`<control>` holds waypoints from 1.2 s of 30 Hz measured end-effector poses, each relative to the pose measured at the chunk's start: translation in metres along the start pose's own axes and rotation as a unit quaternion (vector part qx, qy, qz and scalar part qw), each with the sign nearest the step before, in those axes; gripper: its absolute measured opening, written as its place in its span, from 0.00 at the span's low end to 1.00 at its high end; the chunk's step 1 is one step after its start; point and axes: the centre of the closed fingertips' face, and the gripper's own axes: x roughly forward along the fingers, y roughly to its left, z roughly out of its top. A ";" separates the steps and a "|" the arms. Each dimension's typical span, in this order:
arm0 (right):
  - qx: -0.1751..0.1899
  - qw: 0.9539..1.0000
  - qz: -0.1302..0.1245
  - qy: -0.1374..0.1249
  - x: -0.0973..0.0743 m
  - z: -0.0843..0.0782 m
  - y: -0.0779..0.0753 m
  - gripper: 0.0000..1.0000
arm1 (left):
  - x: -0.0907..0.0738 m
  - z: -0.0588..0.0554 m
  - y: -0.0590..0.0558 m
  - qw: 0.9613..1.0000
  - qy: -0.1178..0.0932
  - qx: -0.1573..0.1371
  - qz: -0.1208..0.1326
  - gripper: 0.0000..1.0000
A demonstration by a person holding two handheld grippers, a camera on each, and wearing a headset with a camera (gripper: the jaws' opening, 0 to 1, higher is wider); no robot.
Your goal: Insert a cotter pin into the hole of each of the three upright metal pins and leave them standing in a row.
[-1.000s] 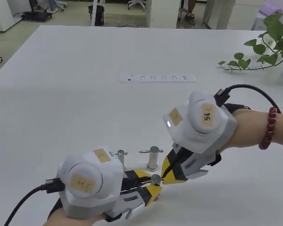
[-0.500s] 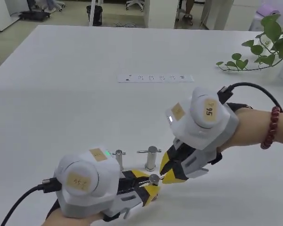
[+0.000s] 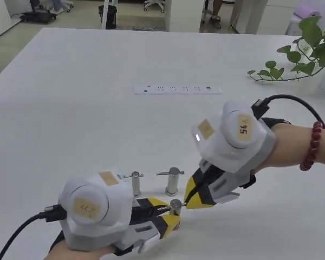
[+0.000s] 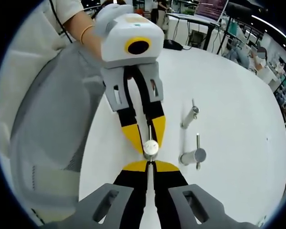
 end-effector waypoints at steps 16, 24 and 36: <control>0.019 1.000 0.001 -0.008 0.001 0.004 0.001 0.06 | 0.001 -0.002 0.003 1.000 0.003 -0.002 0.003 0.14; 0.041 0.999 -0.006 -0.020 0.003 0.009 0.000 0.19 | -0.003 -0.002 0.009 1.000 0.004 -0.003 0.014 0.23; 0.045 0.997 -0.017 -0.058 0.011 0.019 0.000 0.21 | -0.009 -0.001 0.006 1.000 0.003 0.010 0.009 0.30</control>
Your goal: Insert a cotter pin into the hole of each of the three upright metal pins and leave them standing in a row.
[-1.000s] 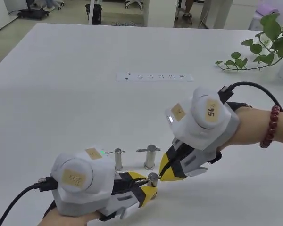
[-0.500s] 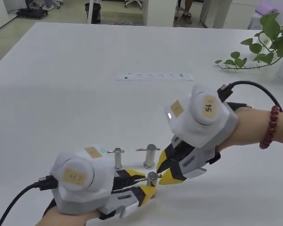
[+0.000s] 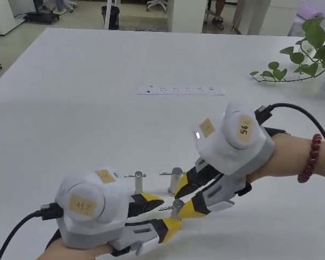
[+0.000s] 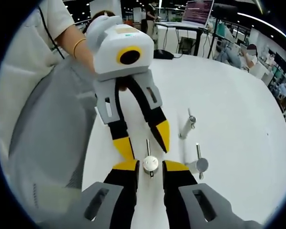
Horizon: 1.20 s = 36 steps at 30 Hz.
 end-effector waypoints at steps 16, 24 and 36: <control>0.007 1.000 -0.008 -0.021 0.007 -0.003 -0.003 0.17 | -0.007 0.003 0.000 1.000 -0.009 0.004 0.000 0.32; 0.009 0.999 -0.009 -0.036 0.008 -0.002 -0.002 0.15 | -0.015 0.002 -0.001 1.000 -0.016 0.010 -0.004 0.34; 0.025 0.998 -0.019 -0.054 0.006 -0.002 -0.004 0.14 | -0.024 0.003 -0.002 0.999 -0.029 0.008 -0.009 0.38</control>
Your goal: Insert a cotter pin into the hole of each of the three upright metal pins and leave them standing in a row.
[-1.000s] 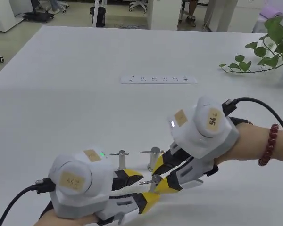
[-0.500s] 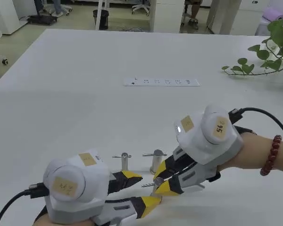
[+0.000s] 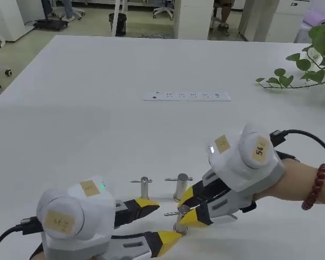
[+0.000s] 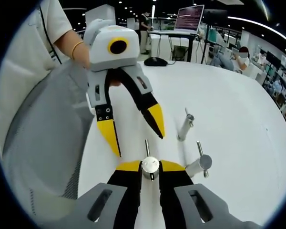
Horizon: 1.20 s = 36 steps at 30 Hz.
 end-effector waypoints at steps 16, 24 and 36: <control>0.011 1.000 -0.022 0.013 -0.019 -0.017 -0.017 0.14 | -0.020 0.008 0.000 1.000 -0.026 -0.005 0.010 0.43; 0.013 0.999 -0.033 0.028 -0.028 -0.028 -0.030 0.14 | -0.031 0.011 0.000 0.999 -0.035 -0.007 0.020 0.46; 0.024 0.998 -0.049 0.035 -0.043 -0.038 -0.048 0.14 | -0.044 0.011 0.005 0.998 -0.040 -0.016 0.043 0.50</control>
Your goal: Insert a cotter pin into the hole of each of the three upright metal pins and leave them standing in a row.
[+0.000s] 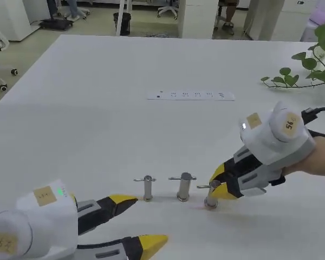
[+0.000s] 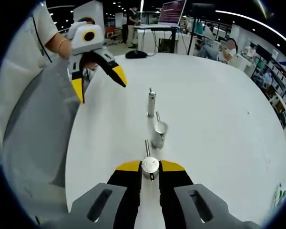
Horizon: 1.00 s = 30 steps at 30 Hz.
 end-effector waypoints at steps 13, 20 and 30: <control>0.012 1.000 -0.009 0.003 -0.005 -0.009 -0.011 0.14 | -0.005 0.002 0.004 1.000 -0.001 -0.008 0.013 0.57; 0.014 1.000 -0.011 0.002 -0.005 -0.013 -0.016 0.14 | -0.008 0.005 0.005 1.000 -0.005 -0.011 0.021 0.64; 0.007 1.000 -0.007 -0.009 -0.005 -0.014 -0.021 0.14 | -0.015 0.005 0.008 0.999 -0.004 -0.018 0.027 0.69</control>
